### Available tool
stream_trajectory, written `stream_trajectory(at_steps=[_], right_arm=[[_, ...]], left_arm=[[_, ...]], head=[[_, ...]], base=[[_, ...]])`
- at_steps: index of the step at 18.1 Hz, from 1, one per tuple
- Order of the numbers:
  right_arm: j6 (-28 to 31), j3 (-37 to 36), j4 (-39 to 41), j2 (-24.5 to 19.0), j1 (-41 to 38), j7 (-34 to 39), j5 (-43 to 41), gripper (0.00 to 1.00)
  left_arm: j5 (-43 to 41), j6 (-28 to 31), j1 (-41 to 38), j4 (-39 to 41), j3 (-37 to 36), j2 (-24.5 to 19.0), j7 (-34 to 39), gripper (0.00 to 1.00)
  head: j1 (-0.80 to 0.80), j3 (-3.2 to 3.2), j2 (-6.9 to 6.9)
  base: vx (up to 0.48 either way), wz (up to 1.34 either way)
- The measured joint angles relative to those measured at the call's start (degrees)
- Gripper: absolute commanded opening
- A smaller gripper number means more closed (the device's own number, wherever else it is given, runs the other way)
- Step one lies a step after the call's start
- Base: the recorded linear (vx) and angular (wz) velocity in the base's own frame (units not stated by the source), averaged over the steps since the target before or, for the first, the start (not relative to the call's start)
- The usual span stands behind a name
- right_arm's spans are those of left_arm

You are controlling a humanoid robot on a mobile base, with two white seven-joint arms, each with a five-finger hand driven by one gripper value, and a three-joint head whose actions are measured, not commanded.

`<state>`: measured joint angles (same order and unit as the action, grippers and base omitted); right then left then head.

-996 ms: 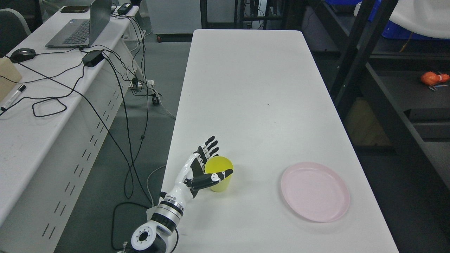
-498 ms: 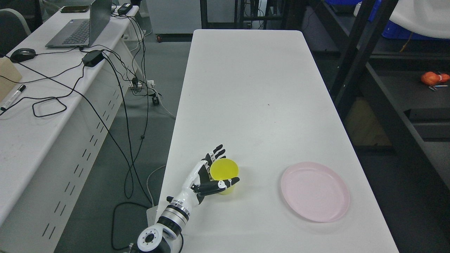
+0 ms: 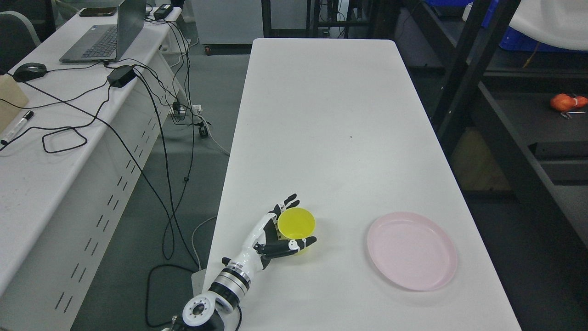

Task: Place yellow IKEA cup on middle right shelf
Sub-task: 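Close the left hand fingers around the yellow cup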

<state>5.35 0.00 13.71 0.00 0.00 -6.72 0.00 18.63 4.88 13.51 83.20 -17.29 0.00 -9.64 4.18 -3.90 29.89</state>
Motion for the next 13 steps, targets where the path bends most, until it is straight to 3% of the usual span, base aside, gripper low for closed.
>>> stream_trajectory(at_steps=[4,6,7,8,13], right_arm=[[0.0,0.0,0.0,0.0,0.0,0.0,0.0,0.99],[0.0,0.0,0.0,0.0,0.0,0.0,0.0,0.99],[0.0,0.0,0.0,0.0,0.0,0.0,0.0,0.99],[0.0,0.0,0.0,0.0,0.0,0.0,0.0,0.99],[0.0,0.0,0.0,0.0,0.0,0.0,0.0,0.99]], left_arm=[[0.0,0.2,0.9,-1.3,0.1,0.0,-0.2,0.57],[0.0,-1.1,1.1,-1.8,0.3,0.0,-0.3,0.32],[0.0,-2.5,1.0,-2.0,0.4,0.0,-0.4,0.1],[0.2,-4.3,0.9,-2.2,0.6,0.0,-0.4,0.0],[1.7,-15.1,-0.9,-2.6,1.5,0.0,-0.4,0.0]], head=[[0.0,0.0,0.0],[0.0,0.0,0.0],[0.0,0.0,0.0],[0.0,0.0,0.0],[0.0,0.0,0.0]], base=[[0.0,0.0],[0.0,0.0],[0.0,0.0],[0.0,0.0],[0.0,0.0]])
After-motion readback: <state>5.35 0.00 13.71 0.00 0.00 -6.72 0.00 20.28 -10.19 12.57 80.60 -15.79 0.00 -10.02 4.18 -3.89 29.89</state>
